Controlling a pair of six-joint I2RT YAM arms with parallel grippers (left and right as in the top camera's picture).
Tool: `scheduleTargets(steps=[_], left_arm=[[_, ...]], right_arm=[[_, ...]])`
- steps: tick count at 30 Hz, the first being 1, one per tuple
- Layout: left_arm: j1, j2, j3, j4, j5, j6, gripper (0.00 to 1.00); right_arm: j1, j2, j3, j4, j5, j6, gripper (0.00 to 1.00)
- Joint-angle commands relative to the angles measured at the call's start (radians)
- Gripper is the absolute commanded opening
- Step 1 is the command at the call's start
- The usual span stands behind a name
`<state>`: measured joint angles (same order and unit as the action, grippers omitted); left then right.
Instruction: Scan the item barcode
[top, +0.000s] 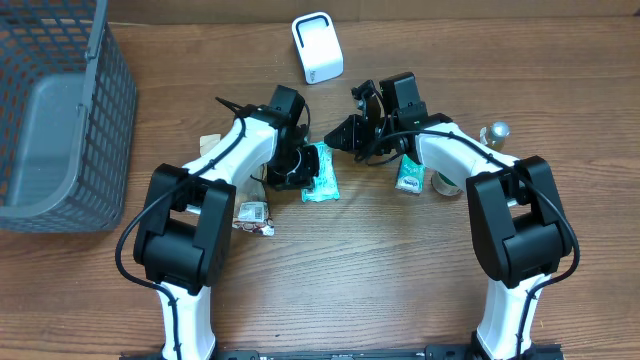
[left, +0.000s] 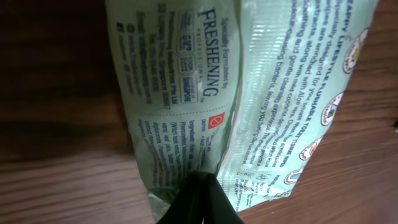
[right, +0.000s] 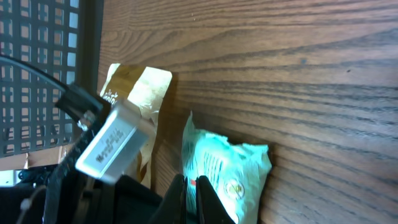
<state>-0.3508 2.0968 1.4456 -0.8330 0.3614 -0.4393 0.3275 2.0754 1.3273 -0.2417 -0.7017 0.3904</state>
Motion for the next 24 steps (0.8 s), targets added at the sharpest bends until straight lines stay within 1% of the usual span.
scheduleTargets(steps=[1,5,11,17,20,24], left_arm=[[0.032,0.029,-0.009,0.003,-0.133,0.051,0.04],[0.034,0.029,-0.009,0.003,-0.132,0.058,0.04],[0.029,0.029,-0.009,-0.009,-0.132,0.067,0.04],[0.029,0.029,-0.010,-0.033,-0.133,0.071,0.04],[0.029,0.029,-0.009,-0.033,-0.133,0.074,0.04],[0.029,0.029,-0.009,-0.033,-0.132,0.074,0.04]], right_arm=[[0.028,0.012,0.008,-0.005,0.022,-0.005,0.04],[0.074,0.012,0.008,-0.006,0.107,-0.005,0.04],[0.135,0.013,0.008,-0.002,0.307,-0.005,0.04],[0.166,0.013,0.008,0.009,0.430,-0.005,0.04],[0.170,0.013,0.008,0.009,0.478,-0.005,0.04],[0.170,0.013,0.008,0.013,0.492,-0.005,0.04]])
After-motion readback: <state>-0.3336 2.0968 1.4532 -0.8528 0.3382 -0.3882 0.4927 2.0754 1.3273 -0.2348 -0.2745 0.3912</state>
